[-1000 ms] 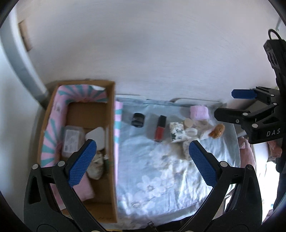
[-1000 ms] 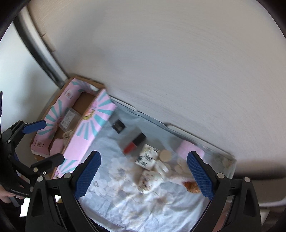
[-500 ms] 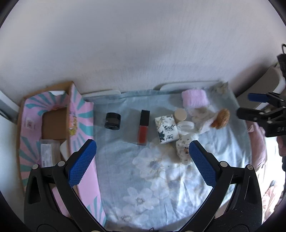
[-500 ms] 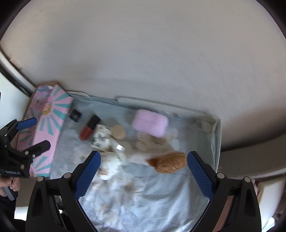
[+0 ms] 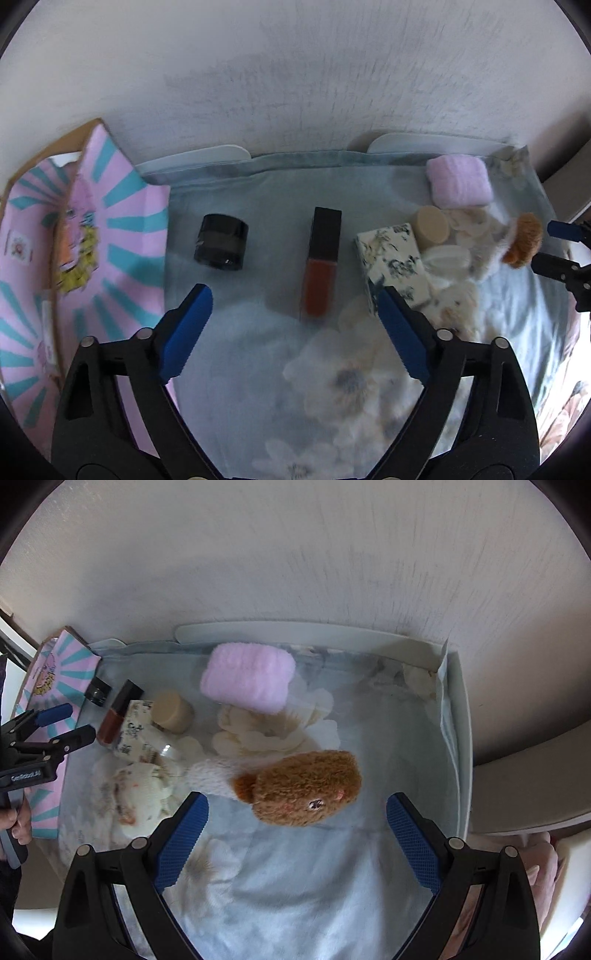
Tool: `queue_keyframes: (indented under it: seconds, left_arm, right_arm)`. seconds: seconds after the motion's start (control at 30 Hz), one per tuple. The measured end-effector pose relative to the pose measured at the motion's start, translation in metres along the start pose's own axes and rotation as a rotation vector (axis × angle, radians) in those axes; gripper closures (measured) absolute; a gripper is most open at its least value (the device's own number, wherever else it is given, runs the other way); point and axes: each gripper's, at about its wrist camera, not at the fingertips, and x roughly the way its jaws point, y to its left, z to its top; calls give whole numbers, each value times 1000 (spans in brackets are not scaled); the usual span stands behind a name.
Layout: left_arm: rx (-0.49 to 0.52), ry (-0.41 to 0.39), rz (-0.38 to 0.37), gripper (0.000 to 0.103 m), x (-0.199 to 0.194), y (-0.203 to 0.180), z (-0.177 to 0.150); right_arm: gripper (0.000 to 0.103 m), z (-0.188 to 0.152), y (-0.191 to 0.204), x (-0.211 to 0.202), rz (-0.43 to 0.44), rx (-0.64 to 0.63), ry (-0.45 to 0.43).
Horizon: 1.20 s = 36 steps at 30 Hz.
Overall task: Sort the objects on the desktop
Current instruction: 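Grasp the red lip gloss with the left tool while the right tool grasps the brown teddy bear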
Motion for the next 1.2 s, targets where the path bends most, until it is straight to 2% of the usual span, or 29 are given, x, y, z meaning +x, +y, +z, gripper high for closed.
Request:
queue_keyframes:
  seconds: [0.17,0.23,0.27,0.33,0.37,0.43,0.5,0.83,1.13,1.2]
  left_arm:
    - [18,8,13,27,22,-4,-2]
    - [19,11,13,38,28,-4,-2]
    - [17,12,12,41,31,-3,-3]
    - [16,12,9,52,35,-2,-3]
    - [22,-5,8,57,33,-3,-3]
    - [29,-12,-7,74,32,-4,-4]
    - [41,-13,-12,83,31,-6,-5]
    - [40,-14,-40,85,12,-5,-10]
    - [23,-23,-48,85,-33,-1,-6]
    - [24,-37,-48,85,-49,-1,-3]
  right_arm:
    - [6,-1,-2,13,5,-11,2]
    - [7,-1,-2,16,11,-17,-2]
    - [9,-1,-2,17,15,-21,-6]
    - [22,0,-1,18,13,-34,-12]
    - [33,1,0,19,15,-41,-9]
    - [37,2,1,16,10,-50,-26]
    - [42,2,3,12,12,-66,-39]
    - [45,2,-7,-14,28,-38,-68]
    - [45,5,-10,-56,26,-39,-84]
    - [45,15,-2,-61,30,-46,-89]
